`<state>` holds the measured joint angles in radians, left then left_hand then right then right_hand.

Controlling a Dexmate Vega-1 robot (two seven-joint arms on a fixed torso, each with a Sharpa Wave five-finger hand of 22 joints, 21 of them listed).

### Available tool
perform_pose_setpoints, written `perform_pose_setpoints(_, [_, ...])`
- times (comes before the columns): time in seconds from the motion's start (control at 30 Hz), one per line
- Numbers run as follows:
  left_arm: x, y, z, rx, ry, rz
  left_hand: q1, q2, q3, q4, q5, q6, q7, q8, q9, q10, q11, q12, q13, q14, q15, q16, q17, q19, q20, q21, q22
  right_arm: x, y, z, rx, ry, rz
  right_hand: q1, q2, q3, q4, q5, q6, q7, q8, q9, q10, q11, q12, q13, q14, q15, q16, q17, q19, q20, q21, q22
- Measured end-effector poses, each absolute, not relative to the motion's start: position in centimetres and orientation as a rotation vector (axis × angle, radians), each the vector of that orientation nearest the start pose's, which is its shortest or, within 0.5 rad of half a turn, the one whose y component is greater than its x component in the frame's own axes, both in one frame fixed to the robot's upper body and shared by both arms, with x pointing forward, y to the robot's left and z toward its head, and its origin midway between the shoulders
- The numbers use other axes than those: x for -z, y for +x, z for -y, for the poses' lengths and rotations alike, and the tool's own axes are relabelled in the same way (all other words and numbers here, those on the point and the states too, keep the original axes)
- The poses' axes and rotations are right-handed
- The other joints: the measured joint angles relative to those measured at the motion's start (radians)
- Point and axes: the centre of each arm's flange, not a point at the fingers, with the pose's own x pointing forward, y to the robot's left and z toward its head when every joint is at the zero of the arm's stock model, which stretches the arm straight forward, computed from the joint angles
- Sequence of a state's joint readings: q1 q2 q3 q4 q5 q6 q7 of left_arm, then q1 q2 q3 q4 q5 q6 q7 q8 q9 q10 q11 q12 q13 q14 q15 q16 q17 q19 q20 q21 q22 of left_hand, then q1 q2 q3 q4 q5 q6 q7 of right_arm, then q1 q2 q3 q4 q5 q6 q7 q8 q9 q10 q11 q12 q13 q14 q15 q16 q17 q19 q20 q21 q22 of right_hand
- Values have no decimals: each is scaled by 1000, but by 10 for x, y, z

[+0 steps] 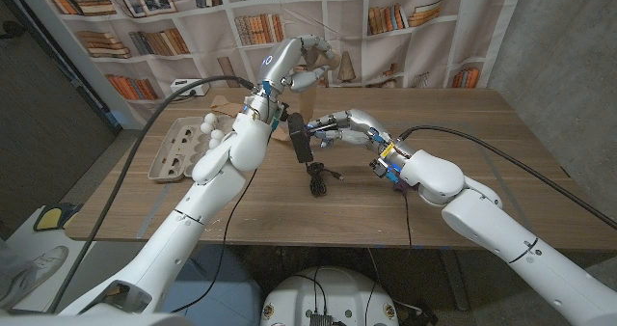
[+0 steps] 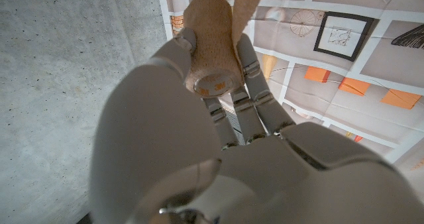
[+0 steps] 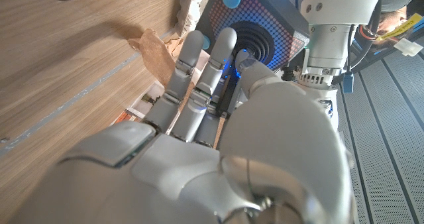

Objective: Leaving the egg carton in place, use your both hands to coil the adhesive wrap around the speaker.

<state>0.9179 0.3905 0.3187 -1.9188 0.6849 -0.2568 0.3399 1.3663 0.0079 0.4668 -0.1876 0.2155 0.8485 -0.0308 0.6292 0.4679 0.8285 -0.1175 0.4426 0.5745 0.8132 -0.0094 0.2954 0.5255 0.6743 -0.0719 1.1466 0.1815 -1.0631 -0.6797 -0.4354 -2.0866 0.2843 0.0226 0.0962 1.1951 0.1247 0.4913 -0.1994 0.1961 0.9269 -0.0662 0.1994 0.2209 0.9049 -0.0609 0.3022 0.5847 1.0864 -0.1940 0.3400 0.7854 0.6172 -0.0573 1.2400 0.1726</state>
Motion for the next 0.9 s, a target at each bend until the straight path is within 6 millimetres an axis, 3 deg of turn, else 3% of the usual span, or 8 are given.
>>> perform_pose_setpoints(0.9, [-109,459,-137,-149,855,1421,1,-1,1,-1,1,0,0,0,0,0,0,-3,10,0,0,-6,8,-7,-3,11,1,-12,495,116,-590,-495,734,3,-3,0,0,0,0,0,0,0,0,0,-6,12,0,0,-4,0,-4,-4,6,0])
